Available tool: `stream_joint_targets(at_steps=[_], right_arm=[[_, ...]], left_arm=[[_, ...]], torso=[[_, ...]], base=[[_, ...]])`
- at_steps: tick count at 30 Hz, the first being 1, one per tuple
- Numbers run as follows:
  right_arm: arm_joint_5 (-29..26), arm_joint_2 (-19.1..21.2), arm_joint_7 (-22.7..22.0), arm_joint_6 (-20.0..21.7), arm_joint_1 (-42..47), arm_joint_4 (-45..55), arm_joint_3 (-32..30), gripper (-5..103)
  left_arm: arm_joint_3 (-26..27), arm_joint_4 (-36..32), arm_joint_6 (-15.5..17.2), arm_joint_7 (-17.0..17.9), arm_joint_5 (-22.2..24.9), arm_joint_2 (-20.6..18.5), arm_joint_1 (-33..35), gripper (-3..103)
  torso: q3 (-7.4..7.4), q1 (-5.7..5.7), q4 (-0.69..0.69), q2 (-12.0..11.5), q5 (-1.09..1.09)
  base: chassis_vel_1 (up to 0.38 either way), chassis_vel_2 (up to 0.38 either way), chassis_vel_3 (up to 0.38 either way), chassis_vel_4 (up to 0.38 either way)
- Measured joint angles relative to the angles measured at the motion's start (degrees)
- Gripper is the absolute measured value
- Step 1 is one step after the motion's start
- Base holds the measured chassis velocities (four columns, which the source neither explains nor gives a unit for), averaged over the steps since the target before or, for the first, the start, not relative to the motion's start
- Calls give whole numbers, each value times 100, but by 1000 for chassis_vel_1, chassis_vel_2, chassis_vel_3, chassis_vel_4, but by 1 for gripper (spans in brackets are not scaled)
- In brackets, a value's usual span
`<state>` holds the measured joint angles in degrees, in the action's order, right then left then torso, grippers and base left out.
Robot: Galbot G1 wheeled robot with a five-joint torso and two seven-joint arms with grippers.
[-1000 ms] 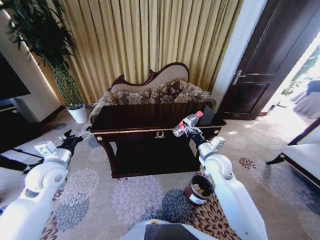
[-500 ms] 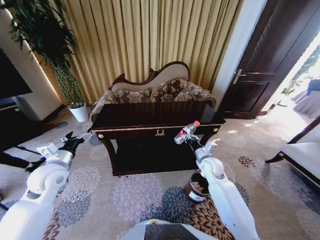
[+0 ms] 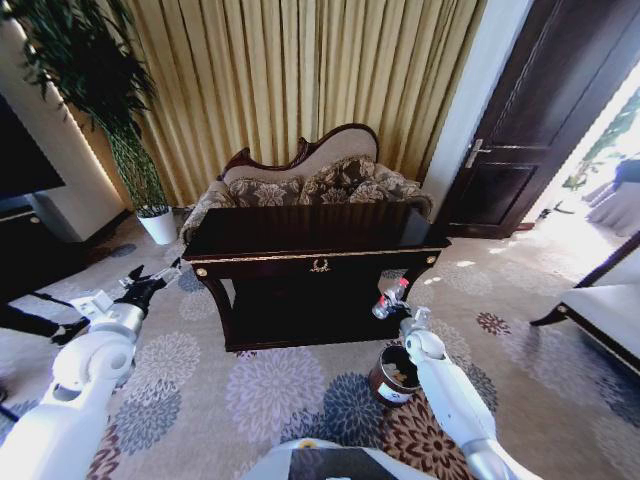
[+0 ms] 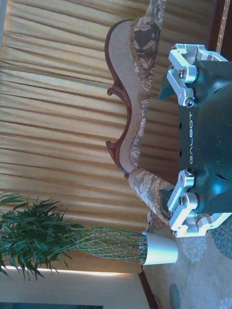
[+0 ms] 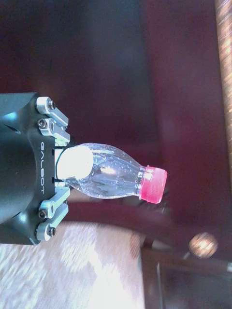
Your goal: Move to the front of the table and place the trash on the table into the trash bin.
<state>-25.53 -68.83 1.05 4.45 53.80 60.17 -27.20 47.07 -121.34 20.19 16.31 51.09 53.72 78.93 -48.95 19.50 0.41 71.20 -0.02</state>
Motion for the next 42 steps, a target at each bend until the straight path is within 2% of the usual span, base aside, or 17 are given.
stream_joint_targets(at_steps=[8,11,16,18,24,25,27,28,30,33,34,37,39,40,42], right_arm=[[507,82,-184,-408,-155,-1048,-54,27],[916,82,-387,-590,-182,-1451,-54,27],[1248,18,-481,-524,-80,-1475,-138,27],[1412,-52,-489,-374,34,-1373,-221,27],[1441,-159,-544,-278,107,-1302,-258,27],[1442,-191,-590,-287,103,-1306,-249,31],[1440,-207,-605,-290,100,-1308,-244,31],[1437,-232,-637,-297,90,-1308,-234,41],[1434,-247,-658,-305,79,-1308,-232,41],[1418,-263,-708,-339,51,-1309,-225,58],[1418,-263,-708,-339,51,-1309,-225,58],[1412,-264,-735,-383,42,-1313,-220,74],[1411,-264,-735,-389,42,-1313,-220,74],[1408,-264,-737,-403,44,-1313,-220,85],[1407,-264,-737,-413,46,-1313,-219,85]], left_arm=[[-89,141,-53,-106,-76,81,-78,100],[-145,175,-106,-138,-145,133,-69,100],[-191,194,-146,-145,-226,159,-55,100],[-195,194,-154,-145,-236,147,-61,100],[-165,174,-156,-141,-235,87,-69,100],[-149,159,-156,-140,-235,74,-54,100],[-144,154,-156,-138,-235,74,-47,100],[-139,142,-157,-137,-234,73,-37,100],[-136,131,-156,-137,-233,73,-31,100],[-132,111,-156,-137,-227,55,-34,100],[-132,111,-156,-137,-227,55,-34,100],[-132,110,-156,-138,-221,22,-59,100],[-135,110,-156,-138,-220,19,-62,100],[-146,110,-156,-140,-218,15,-68,100],[-151,110,-157,-140,-218,14,-70,100]], torso=[[0,0,0,0,0],[0,0,0,0,1],[0,0,-1,0,1],[0,0,0,0,1],[0,0,0,0,0],[0,0,-1,0,1],[0,0,-1,0,1],[0,0,-1,0,1],[0,0,-1,0,1],[0,0,-1,0,1],[0,0,-1,0,1],[0,0,-1,0,1],[0,0,-1,0,1],[0,0,-1,0,2],[0,0,0,0,1]], base=[[0,0,0,0],[0,0,0,0],[0,0,0,0],[0,0,0,0],[0,0,0,0],[0,0,0,0],[0,0,0,0],[0,0,0,0],[0,0,0,0],[0,0,0,0],[0,0,0,0],[0,0,0,0],[0,0,0,0],[0,0,0,0],[0,0,0,0]])
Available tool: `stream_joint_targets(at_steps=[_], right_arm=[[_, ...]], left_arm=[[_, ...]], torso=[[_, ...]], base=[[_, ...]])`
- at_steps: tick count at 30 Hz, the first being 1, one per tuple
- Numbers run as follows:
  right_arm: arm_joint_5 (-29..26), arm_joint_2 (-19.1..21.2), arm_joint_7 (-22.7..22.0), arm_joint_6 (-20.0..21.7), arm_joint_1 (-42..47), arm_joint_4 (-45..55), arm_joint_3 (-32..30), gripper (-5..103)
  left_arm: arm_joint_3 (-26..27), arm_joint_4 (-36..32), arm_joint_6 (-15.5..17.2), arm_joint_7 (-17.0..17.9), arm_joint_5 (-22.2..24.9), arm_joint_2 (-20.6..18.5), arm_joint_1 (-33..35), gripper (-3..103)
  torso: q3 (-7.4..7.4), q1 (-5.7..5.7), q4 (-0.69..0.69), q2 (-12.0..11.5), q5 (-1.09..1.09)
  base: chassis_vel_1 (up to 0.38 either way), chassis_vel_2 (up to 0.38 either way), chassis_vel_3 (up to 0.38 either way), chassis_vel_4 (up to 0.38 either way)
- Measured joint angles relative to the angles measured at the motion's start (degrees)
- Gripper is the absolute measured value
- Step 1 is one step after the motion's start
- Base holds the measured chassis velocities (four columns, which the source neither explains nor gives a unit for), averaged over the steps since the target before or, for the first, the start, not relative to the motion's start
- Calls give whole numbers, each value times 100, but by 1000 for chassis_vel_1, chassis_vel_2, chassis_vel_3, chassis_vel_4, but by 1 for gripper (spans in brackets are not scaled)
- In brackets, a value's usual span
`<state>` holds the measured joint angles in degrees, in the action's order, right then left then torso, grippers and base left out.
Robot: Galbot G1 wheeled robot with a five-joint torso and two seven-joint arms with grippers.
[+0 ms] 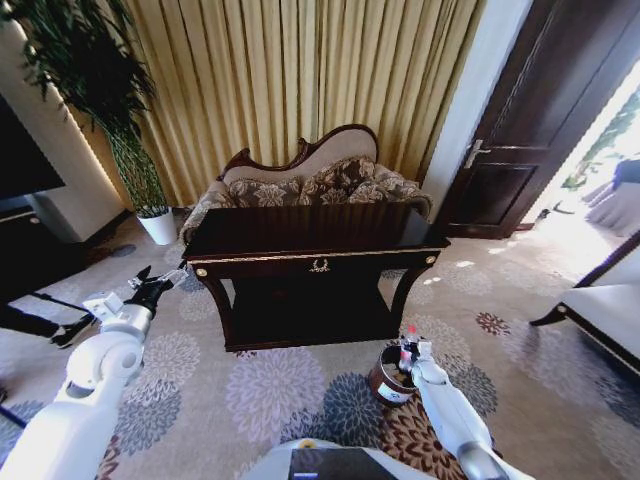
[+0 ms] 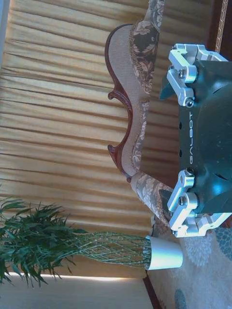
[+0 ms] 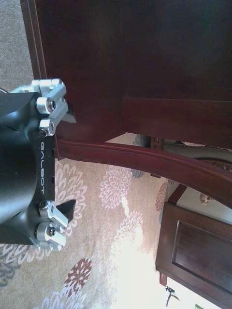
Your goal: Move to the front of the table and place the trash on the table into the trash bin.
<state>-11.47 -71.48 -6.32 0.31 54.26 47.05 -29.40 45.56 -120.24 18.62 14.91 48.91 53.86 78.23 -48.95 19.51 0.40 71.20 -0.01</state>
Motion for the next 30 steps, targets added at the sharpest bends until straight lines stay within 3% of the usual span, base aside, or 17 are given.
stream_joint_targets(at_steps=[1,10,15,20,21,23,30], right_arm=[[-2,1,0,-19,1,0,1,95],[-156,-5,-52,-38,167,660,-111,100],[-551,-52,28,142,456,1988,-267,100],[-1013,-140,5,690,736,4019,-314,100],[-1013,-140,5,690,736,4019,-314,100],[-1339,-131,-46,1042,879,4984,-315,100],[-1914,-29,-111,1379,980,6168,-192,100]], left_arm=[[-6,0,0,0,0,-1,0,100],[-9,-1,-11,0,3,-5,0,100],[-8,-3,-135,-72,-1,-20,-10,100],[-18,-66,-382,-240,-48,-25,-14,100],[-18,-66,-382,-240,-48,-25,-14,100],[-9,-95,-529,-274,-94,-23,3,100],[131,-212,-601,-285,-298,32,114,100]], torso=[[0,0,0,0,0],[0,0,0,0,-1],[0,0,-1,0,0],[0,0,-1,0,1],[0,0,-1,0,1],[0,0,0,0,1],[0,0,0,1,0]], base=[[0,0,0,0],[0,0,0,0],[0,0,0,0],[0,0,0,0],[0,0,0,0],[0,0,0,0],[0,0,0,0]])
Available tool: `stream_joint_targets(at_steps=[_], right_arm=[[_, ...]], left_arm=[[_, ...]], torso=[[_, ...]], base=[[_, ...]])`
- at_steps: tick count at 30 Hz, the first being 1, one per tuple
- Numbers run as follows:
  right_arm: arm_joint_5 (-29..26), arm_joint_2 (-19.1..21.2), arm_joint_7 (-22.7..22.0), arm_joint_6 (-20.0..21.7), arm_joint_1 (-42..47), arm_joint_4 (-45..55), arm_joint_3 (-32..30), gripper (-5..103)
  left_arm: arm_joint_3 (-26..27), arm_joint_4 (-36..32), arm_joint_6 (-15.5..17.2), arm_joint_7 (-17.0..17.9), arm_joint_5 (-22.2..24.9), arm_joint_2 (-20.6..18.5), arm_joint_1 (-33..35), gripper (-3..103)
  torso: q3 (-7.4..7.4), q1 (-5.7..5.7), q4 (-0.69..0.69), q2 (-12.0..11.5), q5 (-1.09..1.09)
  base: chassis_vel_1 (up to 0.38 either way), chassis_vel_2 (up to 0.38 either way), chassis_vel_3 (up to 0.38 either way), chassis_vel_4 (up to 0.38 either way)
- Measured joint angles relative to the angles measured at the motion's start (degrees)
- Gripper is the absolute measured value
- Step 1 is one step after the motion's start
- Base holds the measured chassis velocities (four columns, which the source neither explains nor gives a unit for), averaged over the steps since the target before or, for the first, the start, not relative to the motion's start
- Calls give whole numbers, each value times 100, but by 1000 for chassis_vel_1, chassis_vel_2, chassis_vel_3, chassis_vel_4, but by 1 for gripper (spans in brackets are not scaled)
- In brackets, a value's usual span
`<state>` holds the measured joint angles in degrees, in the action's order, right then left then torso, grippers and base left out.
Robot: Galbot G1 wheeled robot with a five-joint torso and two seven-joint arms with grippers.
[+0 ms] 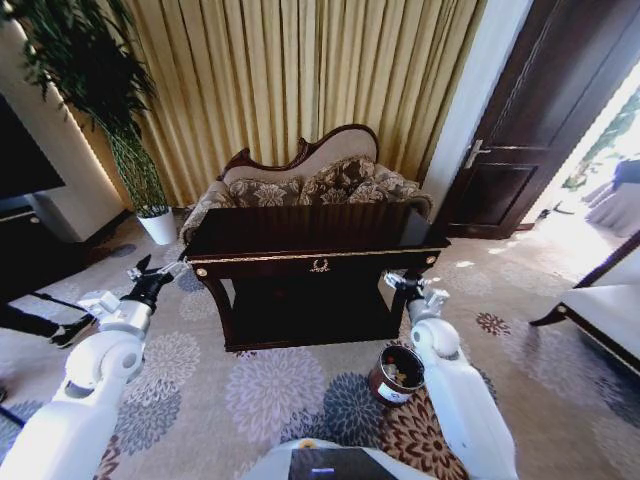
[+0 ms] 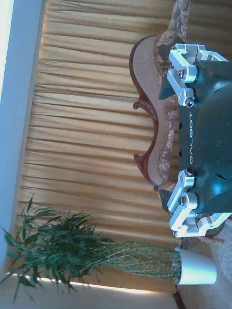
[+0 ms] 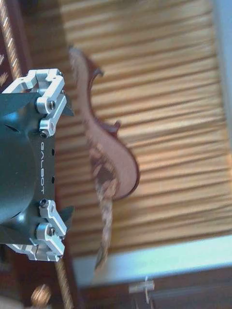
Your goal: Move to the front of the table and place the trash on the table into the trash bin.
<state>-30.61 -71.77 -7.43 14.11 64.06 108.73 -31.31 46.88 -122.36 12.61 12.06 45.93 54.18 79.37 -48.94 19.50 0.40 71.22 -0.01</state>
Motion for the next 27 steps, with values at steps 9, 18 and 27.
stream_joint_targets(at_steps=[9,18,27], right_arm=[[-675,194,118,115,126,745,39,100],[-1206,489,-83,403,340,1370,80,100],[-1246,685,-273,700,440,1526,152,100]], left_arm=[[287,-18,-318,-416,16,-160,137,100],[395,-52,18,-242,317,-266,223,100],[331,-94,278,-190,284,-170,237,100]], torso=[[0,1,1,0,0],[0,0,1,0,0],[0,0,0,-1,-1]], base=[[0,0,0,0],[0,0,0,0],[0,0,0,0]])
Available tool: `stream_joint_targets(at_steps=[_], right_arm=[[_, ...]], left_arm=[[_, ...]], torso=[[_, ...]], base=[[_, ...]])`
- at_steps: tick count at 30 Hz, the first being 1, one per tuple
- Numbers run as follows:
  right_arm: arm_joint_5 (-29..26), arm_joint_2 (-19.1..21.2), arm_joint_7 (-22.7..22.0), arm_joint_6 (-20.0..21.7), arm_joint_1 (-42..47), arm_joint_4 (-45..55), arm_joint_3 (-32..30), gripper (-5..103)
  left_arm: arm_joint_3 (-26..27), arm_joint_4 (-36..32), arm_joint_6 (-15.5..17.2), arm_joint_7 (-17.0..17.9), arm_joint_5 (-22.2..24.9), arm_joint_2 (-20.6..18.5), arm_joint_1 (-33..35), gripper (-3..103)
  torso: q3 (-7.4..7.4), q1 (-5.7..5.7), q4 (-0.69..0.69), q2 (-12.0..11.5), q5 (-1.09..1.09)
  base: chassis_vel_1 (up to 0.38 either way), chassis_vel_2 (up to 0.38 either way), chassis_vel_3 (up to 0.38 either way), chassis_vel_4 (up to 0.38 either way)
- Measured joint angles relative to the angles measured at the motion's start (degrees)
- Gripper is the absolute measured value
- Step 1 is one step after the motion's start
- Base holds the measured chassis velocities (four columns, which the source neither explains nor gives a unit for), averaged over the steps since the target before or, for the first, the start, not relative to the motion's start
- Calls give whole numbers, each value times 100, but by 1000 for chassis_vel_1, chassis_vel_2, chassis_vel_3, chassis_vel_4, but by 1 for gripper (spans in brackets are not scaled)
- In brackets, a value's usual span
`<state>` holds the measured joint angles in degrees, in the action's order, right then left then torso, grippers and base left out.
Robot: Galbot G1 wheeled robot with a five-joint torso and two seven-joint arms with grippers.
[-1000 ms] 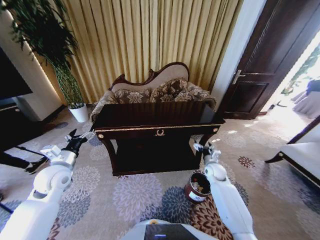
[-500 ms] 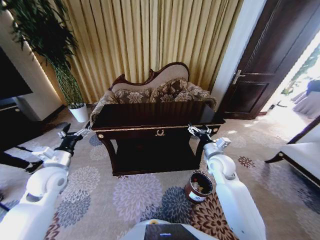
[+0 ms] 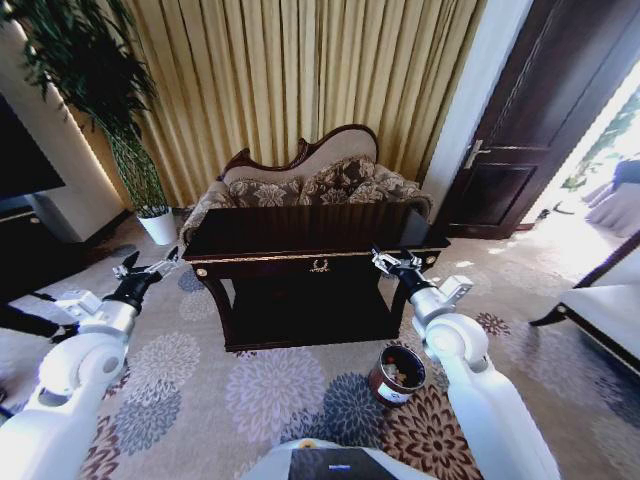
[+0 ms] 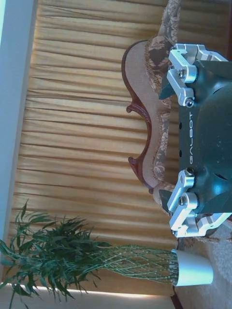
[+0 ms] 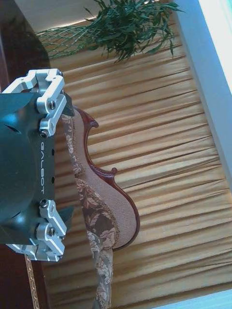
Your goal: Move to the front of the table and place the trash on the table into the trash bin.
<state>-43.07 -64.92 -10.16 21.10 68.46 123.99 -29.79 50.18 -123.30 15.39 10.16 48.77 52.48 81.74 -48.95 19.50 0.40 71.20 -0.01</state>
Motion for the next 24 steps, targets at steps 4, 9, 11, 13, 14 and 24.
stream_joint_targets(at_steps=[4,9,11,13,14,24], right_arm=[[13,19,-9,15,91,13,-33,100],[39,45,-11,16,141,29,-92,100],[45,64,-11,16,160,50,-112,100],[48,70,-11,15,172,59,-124,100],[53,73,-11,12,198,83,-144,100],[63,135,-14,-15,336,231,-263,100]], left_arm=[[-43,84,-25,-20,-50,14,-16,100],[-78,197,-165,-123,-89,-12,-34,100],[-81,232,-190,-145,-94,-25,-40,100],[-81,243,-197,-151,-94,-35,-42,100],[-74,257,-202,-157,-95,-51,-42,100],[22,250,-217,-190,-78,-105,-10,100]], torso=[[0,0,0,0,0],[0,0,0,0,0],[0,0,0,0,1],[0,1,0,0,0],[0,1,0,0,1],[0,1,0,0,0]], base=[[0,0,0,0],[0,0,0,0],[0,0,0,0],[0,0,0,0],[0,0,0,0],[38,-40,-33,39]])
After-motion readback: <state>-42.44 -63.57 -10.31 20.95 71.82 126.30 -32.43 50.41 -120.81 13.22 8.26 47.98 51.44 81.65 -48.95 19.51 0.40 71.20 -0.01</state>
